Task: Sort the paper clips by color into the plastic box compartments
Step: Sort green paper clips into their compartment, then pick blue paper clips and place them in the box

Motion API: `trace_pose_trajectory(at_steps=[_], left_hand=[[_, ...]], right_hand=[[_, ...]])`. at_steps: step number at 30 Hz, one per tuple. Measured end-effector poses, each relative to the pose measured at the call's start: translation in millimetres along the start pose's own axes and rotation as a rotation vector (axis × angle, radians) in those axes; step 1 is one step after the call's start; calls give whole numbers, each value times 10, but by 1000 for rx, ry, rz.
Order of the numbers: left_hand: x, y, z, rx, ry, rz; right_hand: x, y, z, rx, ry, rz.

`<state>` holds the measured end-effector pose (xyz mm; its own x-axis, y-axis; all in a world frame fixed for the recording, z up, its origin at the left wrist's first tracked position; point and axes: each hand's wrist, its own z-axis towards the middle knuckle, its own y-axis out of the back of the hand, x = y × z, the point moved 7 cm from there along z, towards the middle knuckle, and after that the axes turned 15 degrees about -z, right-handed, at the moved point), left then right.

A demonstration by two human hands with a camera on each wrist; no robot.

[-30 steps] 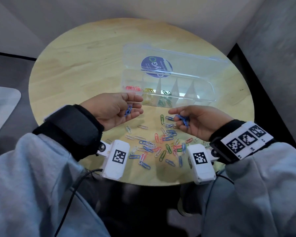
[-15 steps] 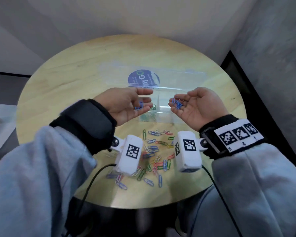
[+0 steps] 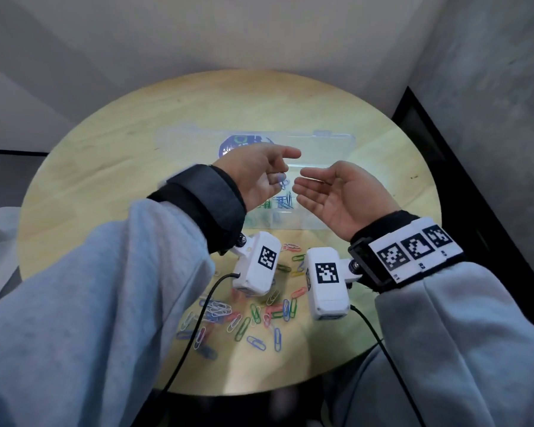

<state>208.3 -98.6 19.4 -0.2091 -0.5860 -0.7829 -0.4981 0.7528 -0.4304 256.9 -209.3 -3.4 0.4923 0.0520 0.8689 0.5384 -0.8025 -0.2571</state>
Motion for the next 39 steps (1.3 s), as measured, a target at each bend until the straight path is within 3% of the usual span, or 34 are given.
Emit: trace_pose_trajectory(at_steps=[4,8,12,17,19,28,39], left_hand=[[-51,-21,-65,45,-52,13],[-218,147,-277,1,-126,204],[-339,557,-582,-37,-112,641],[-267,1197,-856,-234,62,1402],[-163,1363,-922,-273,122,1541],[297,1765,-1105,-235,369,1709],[390,1799,-989,-146,262,1602]], right_hand=[[21,43,-52,-51,36,-172],[-15,-90,-83,-7,87,-533],[-191,-336,-143,130,103,-951],[-381,-655,-269,220,148,-1359],[-438,-776,-315,249,163,-1455],[-724,-1150,-436,391,179,-1806],[-998,-1291,-469,480,196,-2003]])
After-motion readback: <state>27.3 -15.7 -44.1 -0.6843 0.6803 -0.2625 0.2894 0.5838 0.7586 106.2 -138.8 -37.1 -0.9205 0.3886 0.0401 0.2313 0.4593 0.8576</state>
